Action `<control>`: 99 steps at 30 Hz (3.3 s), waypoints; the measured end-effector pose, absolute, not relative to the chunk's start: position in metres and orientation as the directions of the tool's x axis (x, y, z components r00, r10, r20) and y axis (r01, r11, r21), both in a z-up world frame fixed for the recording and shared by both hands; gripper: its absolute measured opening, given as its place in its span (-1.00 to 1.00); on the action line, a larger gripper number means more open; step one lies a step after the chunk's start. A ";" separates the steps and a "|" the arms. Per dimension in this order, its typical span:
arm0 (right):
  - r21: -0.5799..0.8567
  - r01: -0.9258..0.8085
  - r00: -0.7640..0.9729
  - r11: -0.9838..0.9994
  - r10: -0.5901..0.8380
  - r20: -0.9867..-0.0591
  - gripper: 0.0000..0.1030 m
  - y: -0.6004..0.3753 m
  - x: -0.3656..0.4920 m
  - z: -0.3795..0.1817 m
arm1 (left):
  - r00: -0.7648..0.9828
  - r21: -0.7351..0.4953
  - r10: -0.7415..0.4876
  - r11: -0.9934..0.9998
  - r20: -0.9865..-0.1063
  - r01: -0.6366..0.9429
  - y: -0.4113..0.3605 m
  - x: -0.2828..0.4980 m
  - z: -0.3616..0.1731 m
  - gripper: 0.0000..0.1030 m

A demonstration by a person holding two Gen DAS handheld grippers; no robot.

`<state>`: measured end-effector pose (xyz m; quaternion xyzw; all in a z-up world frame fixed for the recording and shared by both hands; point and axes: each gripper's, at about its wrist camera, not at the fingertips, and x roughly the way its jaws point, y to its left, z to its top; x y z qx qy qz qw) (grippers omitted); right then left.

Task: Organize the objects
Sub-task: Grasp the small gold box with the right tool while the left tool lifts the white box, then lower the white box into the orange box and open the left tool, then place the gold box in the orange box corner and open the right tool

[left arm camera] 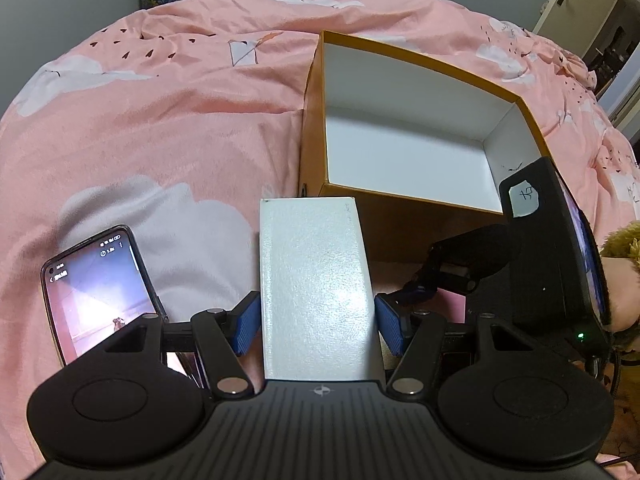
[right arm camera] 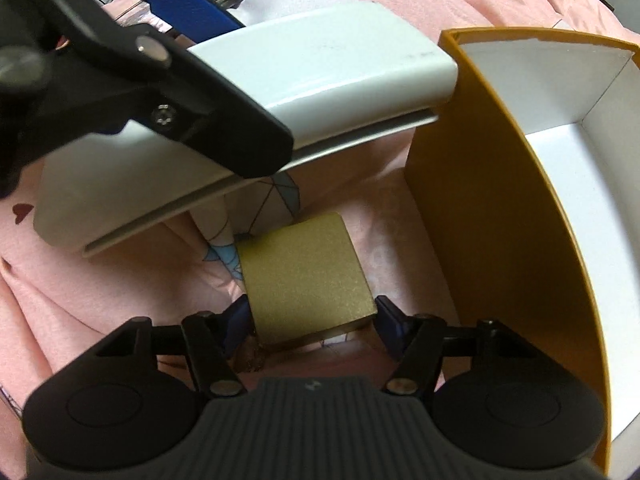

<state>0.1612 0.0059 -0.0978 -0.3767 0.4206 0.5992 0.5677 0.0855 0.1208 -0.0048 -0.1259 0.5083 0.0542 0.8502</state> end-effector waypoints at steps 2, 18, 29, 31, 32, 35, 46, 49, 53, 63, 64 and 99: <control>0.072 -0.997 -0.068 -0.002 0.369 -0.927 0.28 0.003 0.160 -0.097 | 0.478 -0.158 -0.034 0.963 -0.877 -0.220 0.120 0.084 -0.005 0.36; 0.044 -0.993 0.019 0.108 0.525 -0.851 0.26 -0.073 0.158 -0.007 | 0.570 -0.150 -0.039 0.977 -0.821 -0.149 0.107 0.073 0.043 0.35; -0.065 -0.938 0.272 0.341 0.607 -0.747 0.26 -0.106 0.186 0.069 | 0.709 -0.128 -0.022 0.987 -0.705 -0.097 0.081 0.166 0.080 0.36; -0.084 -0.907 0.334 0.412 0.583 -0.741 0.26 -0.093 0.213 0.071 | 0.702 -0.119 -0.004 0.986 -0.712 -0.115 0.071 0.194 0.063 0.35; -0.084 -0.891 0.355 0.446 0.570 -0.741 0.26 -0.094 0.224 0.067 | 0.697 -0.097 0.018 0.987 -0.717 -0.126 0.066 0.204 0.054 0.35; -0.073 -0.847 0.395 0.527 0.532 -0.749 0.26 -0.098 0.251 0.052 | 0.658 0.022 0.115 0.989 -0.744 -0.148 0.050 0.235 0.021 0.36; 0.009 -0.796 0.331 0.605 0.448 -0.831 0.26 -0.085 0.307 -0.009 | 0.467 0.121 0.165 0.985 -0.869 -0.122 0.046 0.266 -0.058 0.35; 0.021 -0.799 0.312 0.601 0.445 -0.839 0.26 -0.078 0.315 -0.019 | 0.428 0.152 0.190 0.981 -0.884 -0.122 0.046 0.268 -0.066 0.35; 0.044 -0.796 0.290 0.604 0.445 -0.847 0.26 -0.079 0.316 -0.021 | 0.390 0.187 0.209 0.978 -0.897 -0.093 0.043 0.269 -0.071 0.36; 0.070 -0.789 0.267 0.610 0.445 -0.855 0.26 -0.085 0.312 -0.025 | 0.390 0.270 0.270 0.961 -0.880 -0.058 0.033 0.266 -0.077 0.47; 0.074 -0.787 0.266 0.612 0.446 -0.855 0.26 -0.086 0.312 -0.024 | 0.394 0.280 0.278 0.958 -0.876 -0.053 0.032 0.265 -0.077 0.47; 0.429 -0.450 0.090 0.783 0.518 -0.851 0.27 0.000 0.397 -0.062 | 0.603 -0.179 0.035 0.940 -0.797 -0.291 0.169 0.249 -0.027 0.05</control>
